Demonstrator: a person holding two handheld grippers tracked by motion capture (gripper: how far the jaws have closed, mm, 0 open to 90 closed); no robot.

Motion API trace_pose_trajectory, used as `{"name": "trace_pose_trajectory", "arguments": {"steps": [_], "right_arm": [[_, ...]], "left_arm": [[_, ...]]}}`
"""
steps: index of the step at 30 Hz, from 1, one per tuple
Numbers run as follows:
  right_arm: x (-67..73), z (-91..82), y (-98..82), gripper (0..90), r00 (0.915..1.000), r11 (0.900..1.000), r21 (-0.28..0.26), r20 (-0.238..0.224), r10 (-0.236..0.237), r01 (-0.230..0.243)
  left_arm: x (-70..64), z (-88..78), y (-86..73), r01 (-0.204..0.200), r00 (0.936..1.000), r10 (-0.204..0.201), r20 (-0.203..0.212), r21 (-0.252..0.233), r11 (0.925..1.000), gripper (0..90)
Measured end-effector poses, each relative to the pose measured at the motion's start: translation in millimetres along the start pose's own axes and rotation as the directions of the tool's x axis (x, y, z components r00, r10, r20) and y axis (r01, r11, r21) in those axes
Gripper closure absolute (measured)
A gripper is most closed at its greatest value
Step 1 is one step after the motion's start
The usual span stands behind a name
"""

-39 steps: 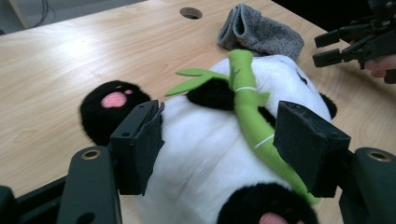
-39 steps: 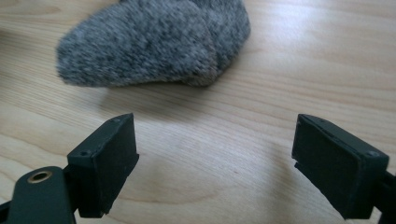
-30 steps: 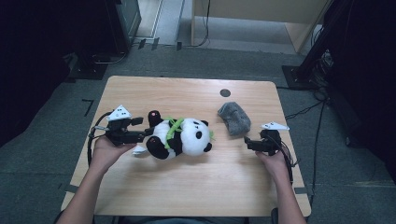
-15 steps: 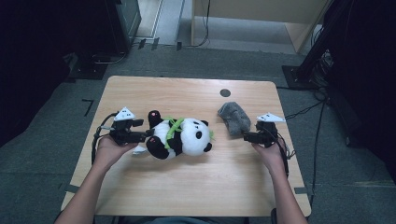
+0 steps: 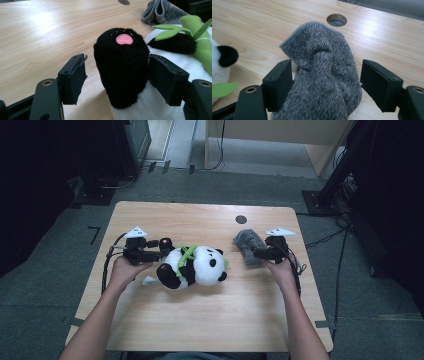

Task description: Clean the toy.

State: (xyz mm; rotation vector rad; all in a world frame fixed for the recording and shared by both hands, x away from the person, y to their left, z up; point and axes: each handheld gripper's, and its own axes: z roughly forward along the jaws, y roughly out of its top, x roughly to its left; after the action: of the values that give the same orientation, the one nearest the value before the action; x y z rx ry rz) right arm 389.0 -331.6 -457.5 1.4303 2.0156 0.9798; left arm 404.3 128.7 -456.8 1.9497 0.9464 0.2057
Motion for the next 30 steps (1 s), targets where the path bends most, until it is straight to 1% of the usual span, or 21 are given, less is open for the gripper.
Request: {"name": "trace_pose_trajectory", "arguments": {"steps": [2, 3, 5, 7, 8, 9, 10, 12, 13, 15, 17, 18, 19, 20, 23, 25, 26, 27, 29, 30], "right_arm": [[-1.3, 6.4, 1.7, 27.9, 1.0, 1.0, 0.005, 0.001, 0.006, -0.006], [-1.9, 8.8, 2.0, 28.4, 0.9999, 1.0, 0.01, -0.003, 0.011, -0.011], [-3.5, 15.9, 2.9, 28.8, 0.9997, 1.0, 0.017, -0.012, 0.02, -0.02], [-4.6, 21.0, 2.3, 29.7, 0.9992, 0.999, 0.006, -0.02, 0.033, -0.033], [-4.9, 23.5, 1.7, 29.7, 0.999, 0.999, 0.007, -0.023, 0.038, -0.038], [-5.0, 25.6, 1.0, 29.7, 0.999, 0.999, 0.006, -0.022, 0.039, -0.039], [-5.2, 27.3, 0.3, 29.7, 0.999, 0.999, 0.004, -0.02, 0.041, -0.041], [-6.1, 30.1, -1.2, 30.9, 0.9986, 0.999, 0.007, -0.026, 0.047, -0.047], [-6.5, 31.2, -1.9, 31.4, 0.9987, 0.999, 0.011, -0.025, 0.044, -0.044], [-7.2, 33.1, -3.3, 32.1, 0.9987, 0.999, 0.019, -0.027, 0.044, -0.043], [-8.6, 35.5, -4.7, 33.7, 0.9983, 0.998, 0.026, -0.032, 0.049, -0.048], [-9.0, 36.4, -5.2, 34.3, 0.9982, 0.998, 0.026, -0.033, 0.05, -0.049], [-9.2, 37.4, -5.6, 35.3, 0.9982, 0.998, 0.027, -0.031, 0.051, -0.05], [-9.2, 38.7, -6.0, 35.9, 0.9983, 0.998, 0.029, -0.03, 0.049, -0.048], [-8.0, 43.4, -6.8, 37.0, 0.9989, 0.999, 0.04, -0.026, 0.039, -0.038], [-7.3, 48.1, -6.6, 39.3, 0.9994, 0.998, 0.058, -0.019, 0.03, -0.029], [-7.6, 50.3, -6.5, 40.1, 0.9993, 0.997, 0.065, -0.021, 0.032, -0.031], [-8.4, 52.7, -6.8, 41.4, 0.9986, 0.997, 0.071, -0.032, 0.042, -0.039], [-9.3, 56.7, -7.8, 45.6, 0.9962, 0.994, 0.091, -0.051, 0.071, -0.067], [-9.6, 58.7, -8.9, 47.3, 0.9951, 0.992, 0.102, -0.062, 0.076, -0.07]], "left_arm": [[0.0, 1.0, 1.0, 0.012, 0.9999, -0.012, -0.013, -0.004, 0.9999, 31.0], [-0.6, 0.6, 1.5, 0.01, 0.9998, -0.01, -0.017, -0.001, 1.0, 31.2], [-1.6, -1.1, 5.0, -0.006, 0.9997, 0.006, -0.023, 0.012, 0.9999, 30.7], [-1.8, -1.7, 8.4, -0.021, 0.9991, 0.022, -0.035, 0.029, 0.9993, 29.1], [-1.5, -1.2, 10.1, -0.037, 0.9982, 0.039, -0.045, 0.037, 0.9986, 27.6], [-0.7, 0.0, 10.8, -0.043, 0.9979, 0.045, -0.047, 0.041, 0.9982, 25.3], [1.2, 2.3, 10.6, -0.039, 0.9986, 0.04, -0.033, 0.04, 0.9984, 23.7], [4.7, 6.9, 11.1, -0.034, 0.9994, 0.034, -0.003, 0.054, 0.998, 22.7], [6.4, 8.4, 11.1, -0.037, 0.9993, 0.037, 0.007, 0.05, 0.9981, 22.8], [10.2, 11.3, 11.0, -0.03, 0.9991, 0.029, 0.03, 0.043, 0.9986, 23.8], [12.6, 14.0, 10.5, -0.014, 0.9986, 0.012, 0.051, 0.042, 0.999, 26.2], [13.4, 15.0, 10.0, -0.007, 0.998, 0.004, 0.063, 0.048, 0.9988, 28.8], [13.4, 15.4, 9.2, 0.001, 0.9967, -0.005, 0.081, 0.05, 0.9988, 35.0], [12.2, 15.6, 8.1, 0.008, 0.9968, -0.011, 0.08, 0.045, 0.999, 40.5], [8.4, 14.4, 5.4, -0.012, 0.9972, 0.01, 0.074, 0.027, 0.9996, 46.6], [6.7, 12.4, 3.6, -0.016, 0.9975, 0.015, 0.069, 0.02, 0.9997, 48.8], [6.1, 11.5, 3.3, -0.013, 0.9975, 0.011, 0.069, 0.023, 0.9997, 49.5], [5.3, 10.7, 2.7, -0.007, 0.9978, 0.006, 0.066, 0.02, 0.9998, 50.5], [2.9, 9.4, -0.7, -0.018, 0.9982, 0.018, 0.058, -0.001, 0.9998, 52.2], [2.1, 9.1, -1.9, -0.022, 0.9984, 0.022, 0.052, -0.007, 0.9997, 52.9]]}}
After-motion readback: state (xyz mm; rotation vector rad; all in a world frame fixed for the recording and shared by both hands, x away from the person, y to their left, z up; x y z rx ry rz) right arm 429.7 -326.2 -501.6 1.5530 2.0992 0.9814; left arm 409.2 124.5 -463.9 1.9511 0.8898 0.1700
